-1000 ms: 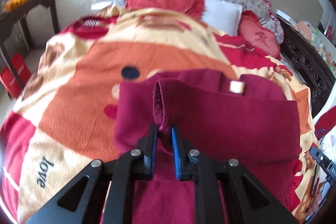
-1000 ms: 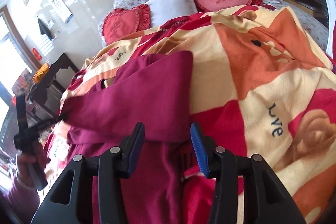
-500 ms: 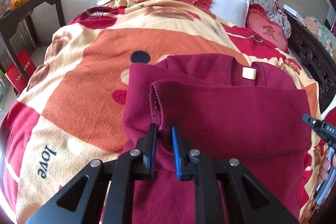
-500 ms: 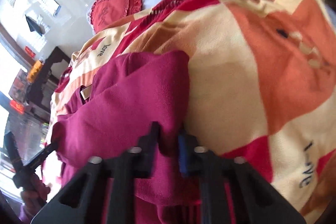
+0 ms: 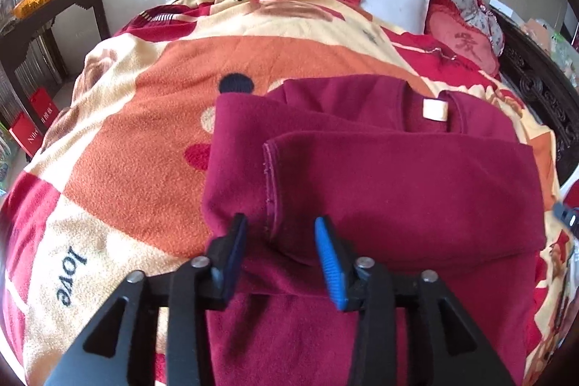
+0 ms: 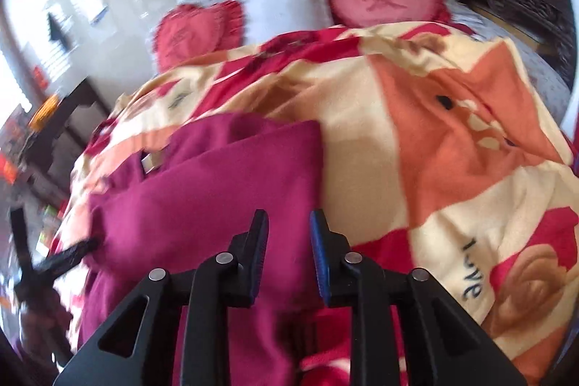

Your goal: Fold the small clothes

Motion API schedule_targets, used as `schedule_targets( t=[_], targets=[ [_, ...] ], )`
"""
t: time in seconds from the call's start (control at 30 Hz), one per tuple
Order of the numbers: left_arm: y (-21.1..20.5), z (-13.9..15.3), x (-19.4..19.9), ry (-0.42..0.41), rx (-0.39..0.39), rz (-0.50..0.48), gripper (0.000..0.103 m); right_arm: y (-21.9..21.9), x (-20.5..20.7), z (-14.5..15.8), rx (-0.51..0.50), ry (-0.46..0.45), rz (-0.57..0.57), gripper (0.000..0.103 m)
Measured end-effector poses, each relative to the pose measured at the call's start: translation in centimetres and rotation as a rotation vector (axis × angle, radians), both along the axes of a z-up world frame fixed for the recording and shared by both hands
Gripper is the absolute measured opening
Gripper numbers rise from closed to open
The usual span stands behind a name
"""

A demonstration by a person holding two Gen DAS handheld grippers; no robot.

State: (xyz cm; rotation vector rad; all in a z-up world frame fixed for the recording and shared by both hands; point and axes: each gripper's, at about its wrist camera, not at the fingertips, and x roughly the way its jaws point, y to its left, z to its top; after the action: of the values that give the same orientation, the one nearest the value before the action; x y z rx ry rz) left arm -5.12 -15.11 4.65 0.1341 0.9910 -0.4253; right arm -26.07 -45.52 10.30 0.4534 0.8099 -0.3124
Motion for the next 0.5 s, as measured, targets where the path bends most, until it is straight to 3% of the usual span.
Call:
schedule_targets(
  t=[0.07,0.17,0.3,0.5],
  targets=[
    [0.0,0.0,-0.4,0.019,0.002,-0.003,0.052,1.8,0.7,-1.2,-0.036,0.064,0.054,0.007],
    [0.2,0.5,-1.1,0.026,0.041,-0.026,0.052,2.0,1.3,-4.6,-0.071,0.185,0.023,0.003],
    [2.5,2.4,-2.6,0.000,0.064,-0.019,0.065,2.1,-0.8,-2.7,-0.030,0.126,-0.014,0.004],
    [7.5,4.4,-4.7,-0.007,0.052,0.008,0.072,3.7,-4.7,-0.1,0.015,0.088,0.034,0.012]
  ],
)
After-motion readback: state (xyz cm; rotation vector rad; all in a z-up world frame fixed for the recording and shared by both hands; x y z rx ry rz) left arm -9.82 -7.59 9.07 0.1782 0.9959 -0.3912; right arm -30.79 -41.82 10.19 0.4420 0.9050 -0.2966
